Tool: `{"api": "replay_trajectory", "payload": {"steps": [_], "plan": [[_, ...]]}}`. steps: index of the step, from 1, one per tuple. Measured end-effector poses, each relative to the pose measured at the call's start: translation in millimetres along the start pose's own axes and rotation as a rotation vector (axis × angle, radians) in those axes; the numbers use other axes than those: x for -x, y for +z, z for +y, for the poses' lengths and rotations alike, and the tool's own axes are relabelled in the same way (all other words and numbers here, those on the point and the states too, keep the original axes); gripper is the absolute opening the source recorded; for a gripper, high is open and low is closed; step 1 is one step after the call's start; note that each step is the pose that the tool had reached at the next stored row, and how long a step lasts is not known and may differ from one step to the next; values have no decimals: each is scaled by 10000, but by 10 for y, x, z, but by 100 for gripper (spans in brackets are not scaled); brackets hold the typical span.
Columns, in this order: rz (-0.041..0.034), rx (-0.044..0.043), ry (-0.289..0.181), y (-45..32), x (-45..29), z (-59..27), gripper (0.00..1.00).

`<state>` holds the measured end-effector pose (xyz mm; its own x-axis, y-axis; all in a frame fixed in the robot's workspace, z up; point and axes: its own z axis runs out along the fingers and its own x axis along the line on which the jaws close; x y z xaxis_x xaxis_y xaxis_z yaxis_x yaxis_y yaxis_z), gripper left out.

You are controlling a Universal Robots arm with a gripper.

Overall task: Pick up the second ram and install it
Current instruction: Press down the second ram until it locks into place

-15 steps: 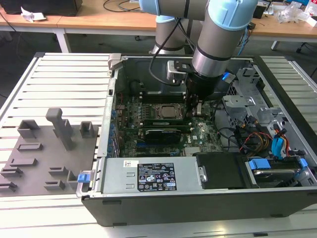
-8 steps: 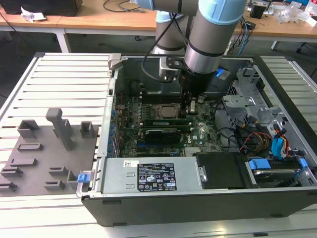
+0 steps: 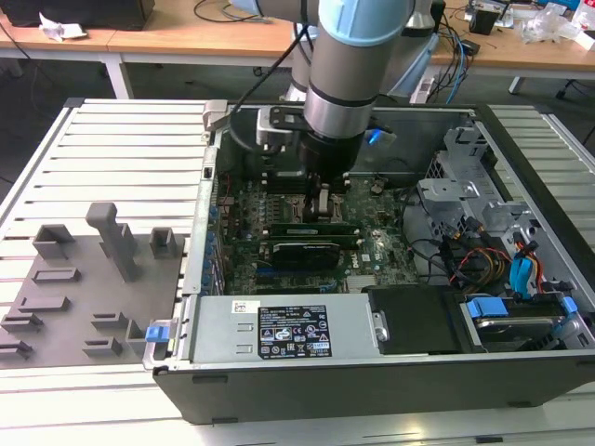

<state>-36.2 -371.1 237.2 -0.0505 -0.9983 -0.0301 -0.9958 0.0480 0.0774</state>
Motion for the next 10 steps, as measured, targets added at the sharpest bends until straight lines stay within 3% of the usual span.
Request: {"api": "replay_trajectory", "payload": {"steps": [3,10], "plan": [[-27,-22,-2,54,-17,249,11],[-235,-11,-17,120,-41,275,11]]}}
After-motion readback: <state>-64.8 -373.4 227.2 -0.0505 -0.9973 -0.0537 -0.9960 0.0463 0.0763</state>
